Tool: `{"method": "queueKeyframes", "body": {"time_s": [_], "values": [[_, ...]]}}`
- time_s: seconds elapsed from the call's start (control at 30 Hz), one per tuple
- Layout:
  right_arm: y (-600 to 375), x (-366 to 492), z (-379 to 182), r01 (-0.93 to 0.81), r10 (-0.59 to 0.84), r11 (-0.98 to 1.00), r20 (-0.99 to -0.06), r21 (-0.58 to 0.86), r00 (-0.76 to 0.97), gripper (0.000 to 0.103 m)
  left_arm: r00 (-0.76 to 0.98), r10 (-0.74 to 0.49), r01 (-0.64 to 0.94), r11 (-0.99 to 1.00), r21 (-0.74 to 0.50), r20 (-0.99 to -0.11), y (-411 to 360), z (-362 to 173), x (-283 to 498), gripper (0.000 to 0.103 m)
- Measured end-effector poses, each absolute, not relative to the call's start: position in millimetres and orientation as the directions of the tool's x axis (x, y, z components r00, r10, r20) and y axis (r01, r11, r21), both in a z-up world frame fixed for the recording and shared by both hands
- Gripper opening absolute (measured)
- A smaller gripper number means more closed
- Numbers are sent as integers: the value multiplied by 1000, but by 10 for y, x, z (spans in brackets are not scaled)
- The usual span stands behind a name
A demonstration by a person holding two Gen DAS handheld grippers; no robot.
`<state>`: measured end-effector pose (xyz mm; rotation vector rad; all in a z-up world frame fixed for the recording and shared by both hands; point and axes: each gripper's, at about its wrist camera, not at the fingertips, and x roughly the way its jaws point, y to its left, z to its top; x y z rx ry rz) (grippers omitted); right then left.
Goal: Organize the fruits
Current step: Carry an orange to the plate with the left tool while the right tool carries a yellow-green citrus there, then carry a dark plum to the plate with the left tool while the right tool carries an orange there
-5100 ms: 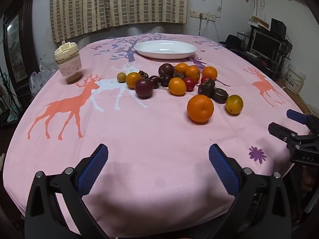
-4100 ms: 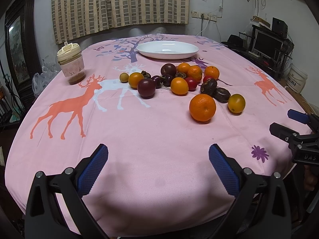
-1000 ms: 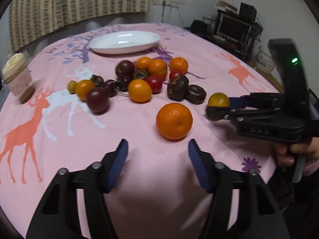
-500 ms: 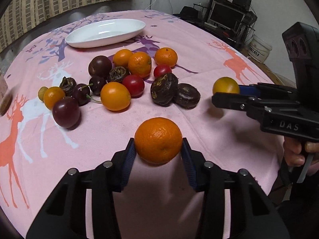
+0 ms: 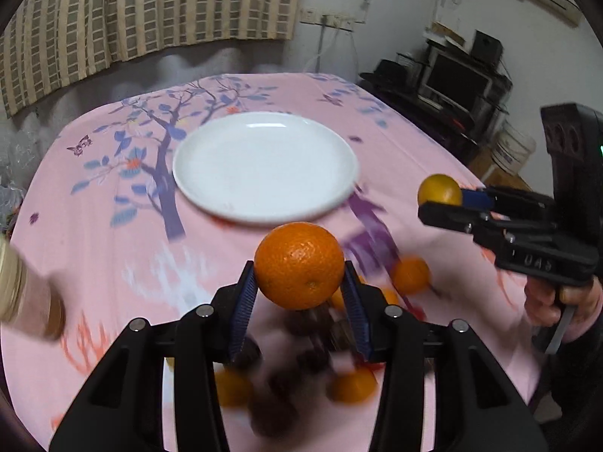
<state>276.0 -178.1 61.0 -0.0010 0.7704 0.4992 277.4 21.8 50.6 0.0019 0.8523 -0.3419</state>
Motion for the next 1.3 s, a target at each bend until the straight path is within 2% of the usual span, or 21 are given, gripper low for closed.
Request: {"method": "queueKeyframes", "body": {"time_s": [0.2,0.43,0.5,0.53,0.57,0.67,0.73,0.77,0.97,1.07,1.3], "values": [[-1406,3758,382,-407,373,903,-719,137,587,41,571,-244,240,963,-125,-784,206,302,3897,44],[-1246,4215,-4,-381,342,913,-782,145,522,42,504,-179,208,975,-83,-845,165,-26,4356,45],[-1238,4223,-37,-385,339,912,-785,140,518,43,513,-159,180,981,-75,-843,206,-31,4384,52],[-1252,4196,-23,-388,344,911,-780,141,524,46,527,-147,165,984,-68,-837,234,-6,4373,60],[-1269,4139,14,-392,345,910,-773,136,533,47,539,-148,159,985,-72,-829,269,41,4328,69],[-1375,3871,193,-412,341,906,-746,98,573,47,572,-162,171,982,-76,-804,398,239,4049,81],[-1504,3577,334,-427,340,902,-719,67,606,56,606,-145,164,985,-55,-782,520,368,3780,91],[-1576,3445,379,-432,341,900,-709,57,617,59,626,-137,152,987,-52,-767,606,418,3607,93],[-1926,2768,250,-414,358,904,-711,103,605,62,659,-146,54,988,-148,-738,1040,349,2758,93],[-1930,2614,80,-409,350,906,-735,108,580,62,667,-112,4,989,-146,-737,1125,257,2453,93],[-1912,2547,-166,-388,298,918,-784,81,544,60,659,-169,53,983,-178,-733,1065,111,1947,93]]}}
